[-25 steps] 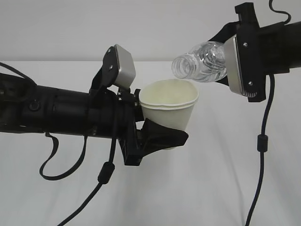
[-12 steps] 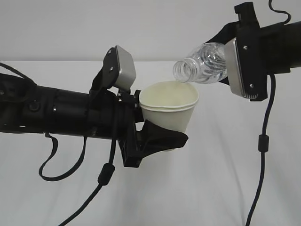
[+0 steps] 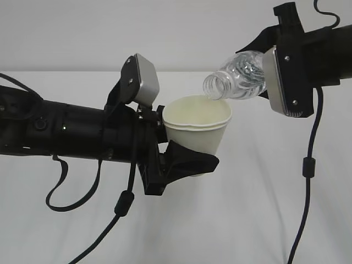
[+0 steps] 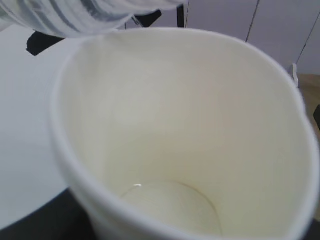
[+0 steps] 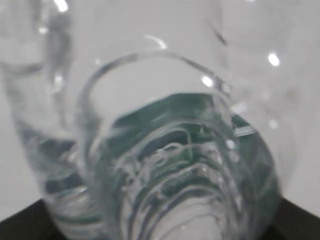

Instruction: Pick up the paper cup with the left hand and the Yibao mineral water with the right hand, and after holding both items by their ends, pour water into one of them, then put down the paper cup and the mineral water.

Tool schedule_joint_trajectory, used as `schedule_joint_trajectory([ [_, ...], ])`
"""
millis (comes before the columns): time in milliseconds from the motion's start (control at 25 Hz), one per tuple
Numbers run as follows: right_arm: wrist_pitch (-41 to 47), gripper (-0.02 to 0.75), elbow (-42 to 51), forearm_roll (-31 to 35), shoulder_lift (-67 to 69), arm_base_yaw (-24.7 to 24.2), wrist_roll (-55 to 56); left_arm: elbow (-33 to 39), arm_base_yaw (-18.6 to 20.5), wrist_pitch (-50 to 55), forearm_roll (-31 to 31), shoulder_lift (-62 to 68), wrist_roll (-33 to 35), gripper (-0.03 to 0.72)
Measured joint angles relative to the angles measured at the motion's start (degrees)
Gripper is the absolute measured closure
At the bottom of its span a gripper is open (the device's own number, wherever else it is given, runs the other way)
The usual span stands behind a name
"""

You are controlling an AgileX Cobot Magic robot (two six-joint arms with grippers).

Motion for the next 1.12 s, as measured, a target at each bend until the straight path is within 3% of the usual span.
schedule_joint_trajectory([
  [1120, 0.4, 0.246, 0.0, 0.0, 0.0, 0.0, -3.7, 0.0, 0.0, -0.2, 0.0, 0.0, 0.0, 0.249],
])
